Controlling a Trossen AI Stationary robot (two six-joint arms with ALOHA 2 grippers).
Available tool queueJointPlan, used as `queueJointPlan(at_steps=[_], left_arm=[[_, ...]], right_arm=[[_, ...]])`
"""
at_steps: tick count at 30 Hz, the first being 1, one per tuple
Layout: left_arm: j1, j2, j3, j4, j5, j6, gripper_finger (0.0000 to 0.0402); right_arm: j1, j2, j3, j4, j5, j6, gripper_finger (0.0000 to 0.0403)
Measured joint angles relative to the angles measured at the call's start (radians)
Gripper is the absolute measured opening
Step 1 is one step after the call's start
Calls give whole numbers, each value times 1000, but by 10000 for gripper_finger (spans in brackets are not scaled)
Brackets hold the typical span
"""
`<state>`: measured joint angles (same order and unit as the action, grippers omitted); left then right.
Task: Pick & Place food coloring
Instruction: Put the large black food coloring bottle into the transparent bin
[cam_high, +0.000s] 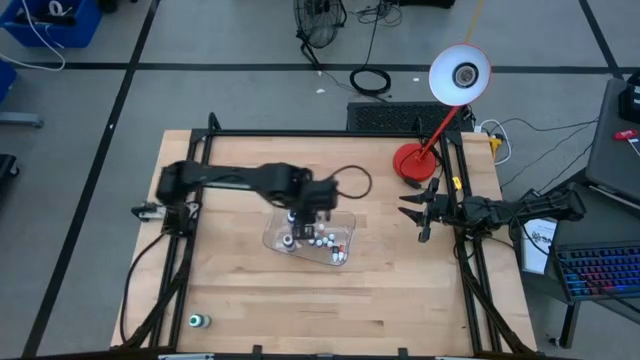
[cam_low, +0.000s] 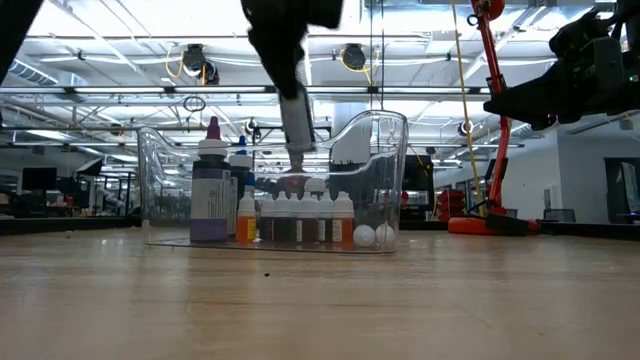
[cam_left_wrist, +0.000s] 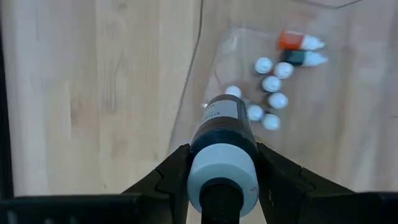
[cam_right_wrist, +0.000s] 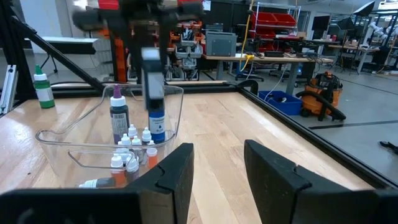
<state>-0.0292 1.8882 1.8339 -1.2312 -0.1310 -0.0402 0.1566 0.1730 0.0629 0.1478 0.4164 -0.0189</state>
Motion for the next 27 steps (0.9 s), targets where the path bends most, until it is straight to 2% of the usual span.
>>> queueJointPlan(at_steps=[5, 13, 27], left_arm=[[23, 104, 49, -5, -1, 85, 147], [22, 171, 48, -26, -26, 87, 147], [38, 173, -96, 36, -24, 54, 147]], right_arm=[[0, 0, 0, 0, 0, 0, 130], [0, 0, 0, 1, 0, 0, 130], [0, 0, 0, 1, 0, 0, 130]])
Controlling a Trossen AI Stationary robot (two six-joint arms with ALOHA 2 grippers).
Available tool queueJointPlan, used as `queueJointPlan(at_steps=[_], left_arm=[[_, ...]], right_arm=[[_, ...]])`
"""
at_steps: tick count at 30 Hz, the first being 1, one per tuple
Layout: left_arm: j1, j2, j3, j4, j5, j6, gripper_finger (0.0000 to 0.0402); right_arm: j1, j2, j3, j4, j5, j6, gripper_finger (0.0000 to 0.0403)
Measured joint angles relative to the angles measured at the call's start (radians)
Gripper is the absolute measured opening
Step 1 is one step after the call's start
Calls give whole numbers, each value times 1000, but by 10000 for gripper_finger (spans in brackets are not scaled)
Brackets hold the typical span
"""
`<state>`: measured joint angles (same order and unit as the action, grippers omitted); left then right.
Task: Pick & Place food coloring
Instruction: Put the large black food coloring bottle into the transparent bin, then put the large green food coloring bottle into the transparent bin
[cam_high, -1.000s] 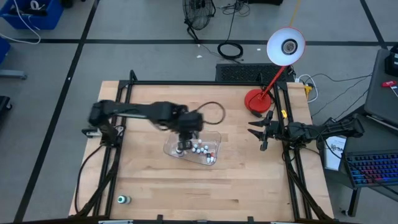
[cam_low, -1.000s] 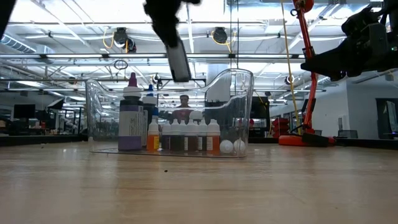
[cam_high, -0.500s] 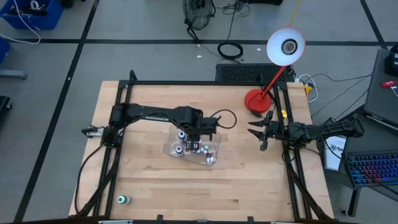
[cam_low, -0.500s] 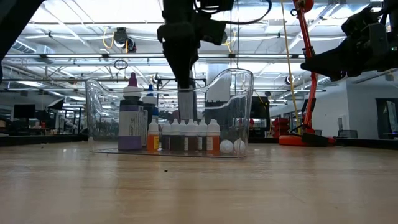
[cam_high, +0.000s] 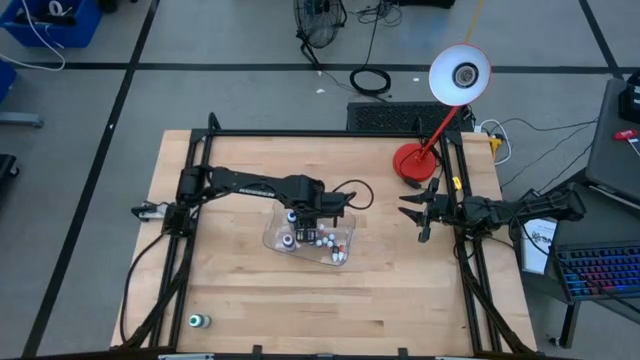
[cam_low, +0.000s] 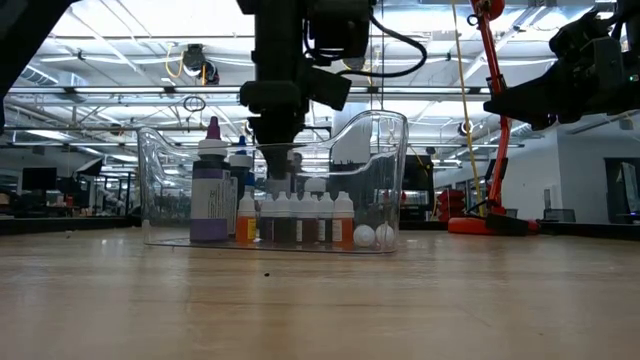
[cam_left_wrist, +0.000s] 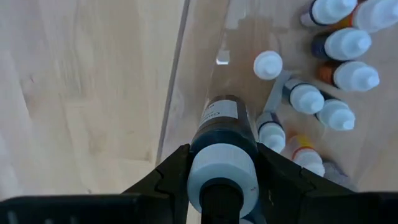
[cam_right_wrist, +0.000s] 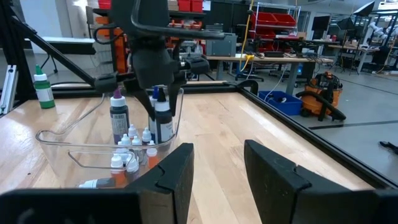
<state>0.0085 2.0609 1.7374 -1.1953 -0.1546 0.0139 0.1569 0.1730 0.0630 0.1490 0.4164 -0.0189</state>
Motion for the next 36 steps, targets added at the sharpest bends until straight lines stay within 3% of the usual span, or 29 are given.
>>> queueJointPlan(at_steps=[8, 16, 25, 31, 36], left_arm=[[1, -1, -10, 33, 15, -23, 147], [-2, -1, -10, 45, -41, -50, 274], [-21, -15, 161, -51, -59, -143, 331], [-124, -67, 294, -334, -31, -276, 332], [-289, -165, 200, -354, 116, -456, 323]], right_arm=[[0, 0, 0, 0, 0, 0, 130], [0, 0, 0, 0, 0, 0, 130], [0, 0, 0, 0, 0, 0, 130], [0, 1, 0, 1, 0, 0, 130], [0, 6, 0, 4, 0, 0, 130]])
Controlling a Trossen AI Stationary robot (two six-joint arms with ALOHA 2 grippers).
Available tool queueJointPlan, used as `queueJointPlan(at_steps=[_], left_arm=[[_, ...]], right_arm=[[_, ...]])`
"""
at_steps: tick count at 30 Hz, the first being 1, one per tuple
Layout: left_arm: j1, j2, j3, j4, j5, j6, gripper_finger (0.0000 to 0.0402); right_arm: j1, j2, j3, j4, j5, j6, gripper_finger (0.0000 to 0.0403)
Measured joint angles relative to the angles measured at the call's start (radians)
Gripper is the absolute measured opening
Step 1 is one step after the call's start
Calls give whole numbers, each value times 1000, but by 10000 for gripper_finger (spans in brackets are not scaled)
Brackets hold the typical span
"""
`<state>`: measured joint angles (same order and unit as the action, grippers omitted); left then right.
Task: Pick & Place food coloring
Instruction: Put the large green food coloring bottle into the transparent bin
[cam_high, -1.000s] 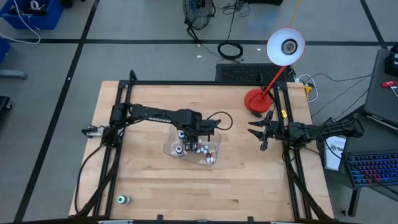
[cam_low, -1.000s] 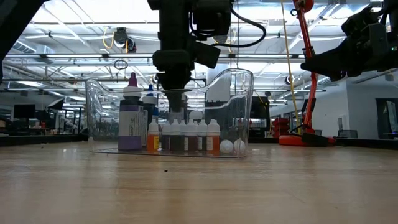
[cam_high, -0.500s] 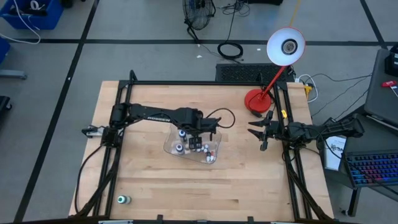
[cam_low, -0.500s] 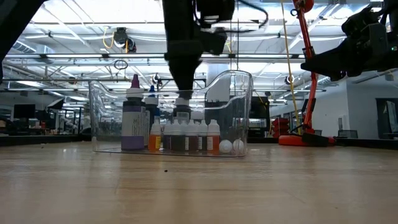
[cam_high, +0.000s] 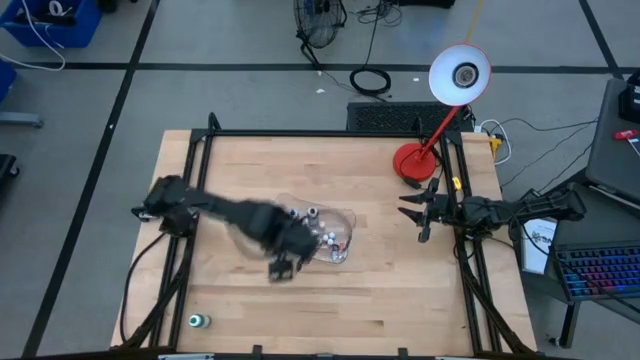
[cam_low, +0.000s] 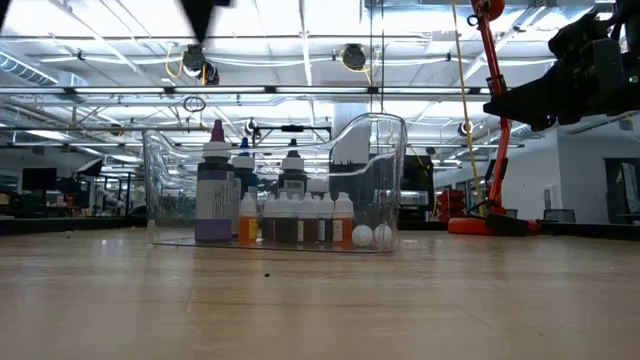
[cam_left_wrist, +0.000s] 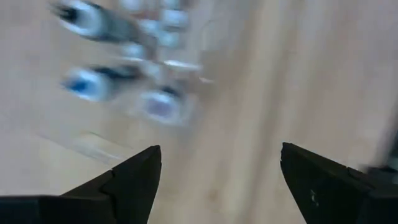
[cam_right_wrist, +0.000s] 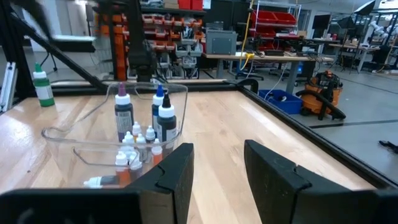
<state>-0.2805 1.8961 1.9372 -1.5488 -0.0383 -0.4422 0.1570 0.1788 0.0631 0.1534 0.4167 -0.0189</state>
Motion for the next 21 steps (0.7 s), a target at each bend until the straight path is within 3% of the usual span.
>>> queueJointPlan(at_steps=[3, 8, 12, 15, 21], left_arm=[[-115, -45, -86, -17, 48, -227, 318], [-316, -100, -251, -19, 58, -855, 305], [-455, -103, -352, -20, 149, -1297, 290], [-534, -103, -399, 0, 228, -1464, 279], [-633, -103, -426, 54, 293, -1619, 269]], right_arm=[[0, 3, 0, -2, 0, 0, 130], [0, 6, 0, -1, 0, 0, 130], [0, 7, 0, -1, 0, 0, 130], [0, 7, 0, -1, -1, 0, 130], [0, 7, 0, -1, -1, 0, 130]])
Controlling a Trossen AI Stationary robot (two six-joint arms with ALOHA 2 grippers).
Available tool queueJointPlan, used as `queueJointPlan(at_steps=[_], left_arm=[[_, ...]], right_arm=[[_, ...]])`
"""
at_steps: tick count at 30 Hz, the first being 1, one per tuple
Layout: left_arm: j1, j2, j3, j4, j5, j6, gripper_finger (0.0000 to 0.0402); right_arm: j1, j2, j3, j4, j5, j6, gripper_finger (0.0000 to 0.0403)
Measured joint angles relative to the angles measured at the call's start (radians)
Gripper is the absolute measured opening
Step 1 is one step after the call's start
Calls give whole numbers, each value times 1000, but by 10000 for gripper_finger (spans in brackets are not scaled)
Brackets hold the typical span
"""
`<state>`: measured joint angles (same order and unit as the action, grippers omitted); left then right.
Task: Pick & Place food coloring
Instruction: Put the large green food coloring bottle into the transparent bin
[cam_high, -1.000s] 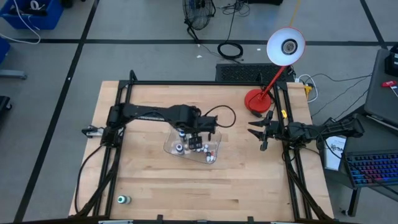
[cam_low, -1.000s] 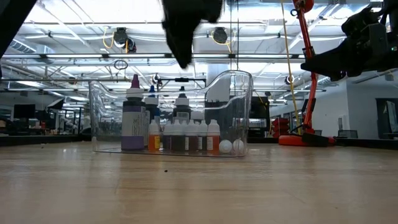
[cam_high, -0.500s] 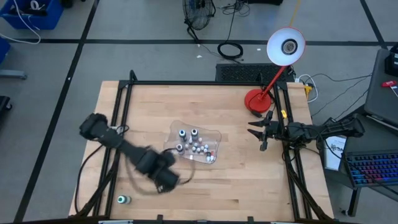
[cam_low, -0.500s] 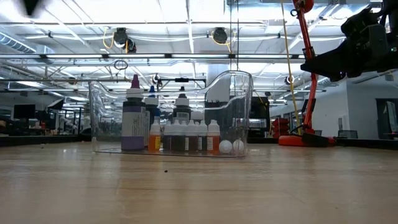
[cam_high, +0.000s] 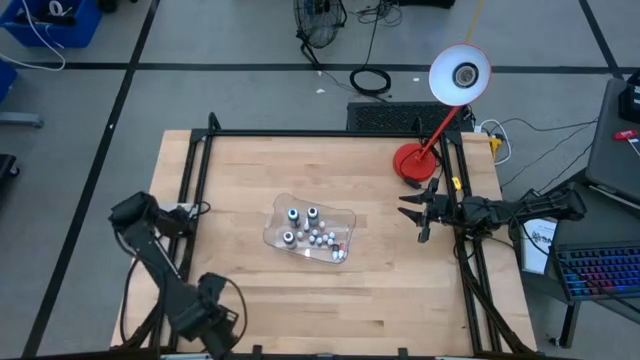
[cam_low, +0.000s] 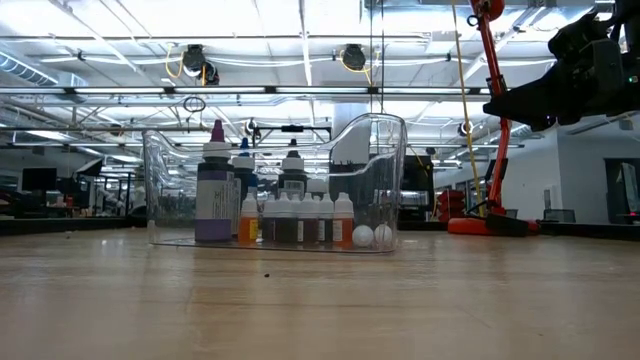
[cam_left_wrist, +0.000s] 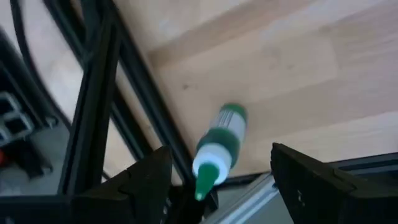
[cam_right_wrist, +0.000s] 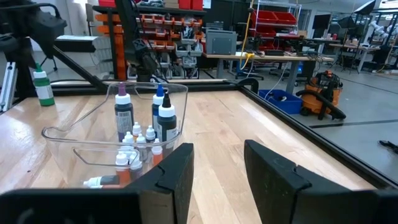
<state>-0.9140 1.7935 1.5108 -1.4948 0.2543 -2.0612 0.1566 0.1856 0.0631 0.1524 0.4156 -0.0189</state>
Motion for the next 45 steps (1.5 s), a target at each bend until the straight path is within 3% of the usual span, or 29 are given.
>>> queueJointPlan(at_steps=[14, 21, 31, 41, 45], left_arm=[[-41, 9, 0, 60, 12, -215, 269], [-72, 13, -48, 95, 78, -324, 269], [-75, 12, -205, 325, 88, -274, 269], [-71, 11, -245, 345, 115, -180, 268], [-71, 11, -235, 349, 139, -176, 243]], right_arm=[[0, 0, 0, 0, 0, 0, 130], [0, 0, 0, 0, 0, 0, 130], [0, 0, 0, 0, 0, 0, 130], [0, 0, 0, 0, 0, 0, 130], [0, 0, 0, 0, 0, 0, 130]])
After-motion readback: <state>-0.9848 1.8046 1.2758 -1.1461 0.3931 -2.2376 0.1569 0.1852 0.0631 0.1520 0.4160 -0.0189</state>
